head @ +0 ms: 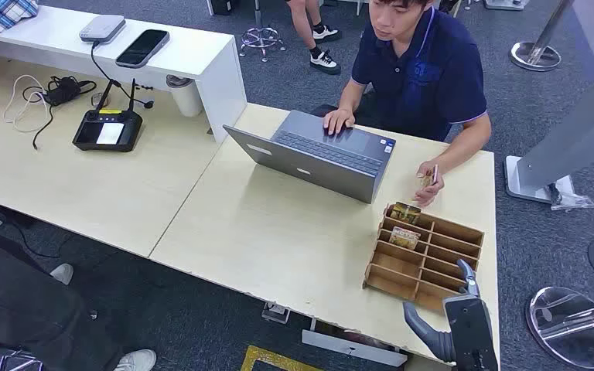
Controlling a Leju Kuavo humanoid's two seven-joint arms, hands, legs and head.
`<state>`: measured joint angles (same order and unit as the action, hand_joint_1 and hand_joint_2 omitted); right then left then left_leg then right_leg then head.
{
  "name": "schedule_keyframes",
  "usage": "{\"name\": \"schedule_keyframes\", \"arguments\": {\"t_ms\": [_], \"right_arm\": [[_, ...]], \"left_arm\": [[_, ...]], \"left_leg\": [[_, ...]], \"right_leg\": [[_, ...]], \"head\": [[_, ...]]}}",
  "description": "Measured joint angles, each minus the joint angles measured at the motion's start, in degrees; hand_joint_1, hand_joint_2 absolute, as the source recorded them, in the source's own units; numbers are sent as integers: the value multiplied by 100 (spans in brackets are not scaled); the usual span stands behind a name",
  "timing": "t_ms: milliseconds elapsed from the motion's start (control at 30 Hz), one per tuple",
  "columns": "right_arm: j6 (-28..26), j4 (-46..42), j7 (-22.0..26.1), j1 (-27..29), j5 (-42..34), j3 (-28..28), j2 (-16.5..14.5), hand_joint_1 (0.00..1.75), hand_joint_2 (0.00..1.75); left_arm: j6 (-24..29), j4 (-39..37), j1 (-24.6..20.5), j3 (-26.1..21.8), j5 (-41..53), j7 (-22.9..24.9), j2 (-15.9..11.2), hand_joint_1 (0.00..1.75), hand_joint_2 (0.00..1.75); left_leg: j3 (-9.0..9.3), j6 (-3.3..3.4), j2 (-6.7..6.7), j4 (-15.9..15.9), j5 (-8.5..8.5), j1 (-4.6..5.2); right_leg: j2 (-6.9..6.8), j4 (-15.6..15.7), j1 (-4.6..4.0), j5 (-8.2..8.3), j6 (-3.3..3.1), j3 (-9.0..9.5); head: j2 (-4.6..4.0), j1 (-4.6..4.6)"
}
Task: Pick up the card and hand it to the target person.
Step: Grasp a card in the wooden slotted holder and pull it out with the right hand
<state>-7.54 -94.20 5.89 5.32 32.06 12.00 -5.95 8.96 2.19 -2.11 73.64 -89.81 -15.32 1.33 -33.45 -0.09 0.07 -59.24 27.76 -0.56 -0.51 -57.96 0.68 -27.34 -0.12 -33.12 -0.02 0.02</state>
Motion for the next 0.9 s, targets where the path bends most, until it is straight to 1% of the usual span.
{"name": "schedule_keyframes", "arguments": {"t_ms": [433,567,633,700,767,900], "right_arm": [[11,0,-4,-4,20,0,0,0,175],[68,1,3,-26,170,3,0,0,175],[109,7,-14,-77,445,31,1,0,175],[113,34,-61,-181,924,111,4,0,175],[93,98,-128,-351,1508,230,13,0,175],[-49,386,-350,-883,2854,593,85,0,175]], "left_arm": [[-2,0,-1,0,-15,-20,-3,0,0],[-14,0,-2,0,-13,-20,-5,0,0],[-20,0,-3,1,-3,-22,-8,0,0],[-24,1,-6,3,18,-25,-16,0,0],[-26,1,-12,10,36,-30,-31,0,0],[-36,2,-34,67,69,-99,-69,0,0]], "left_leg": [[0,0,0,0,0,0],[-1,0,0,0,0,0],[-1,0,1,0,0,0],[0,0,2,0,0,0],[1,0,3,0,-1,0],[5,0,9,0,-4,0]], "right_leg": [[0,0,0,0,0,0],[0,0,0,0,0,0],[1,0,0,0,0,0],[2,0,0,0,0,0],[4,-1,0,1,-1,1],[8,-2,0,4,-3,1]], "head": [[0,0],[0,0],[0,0],[0,0],[0,1],[0,0]]}}
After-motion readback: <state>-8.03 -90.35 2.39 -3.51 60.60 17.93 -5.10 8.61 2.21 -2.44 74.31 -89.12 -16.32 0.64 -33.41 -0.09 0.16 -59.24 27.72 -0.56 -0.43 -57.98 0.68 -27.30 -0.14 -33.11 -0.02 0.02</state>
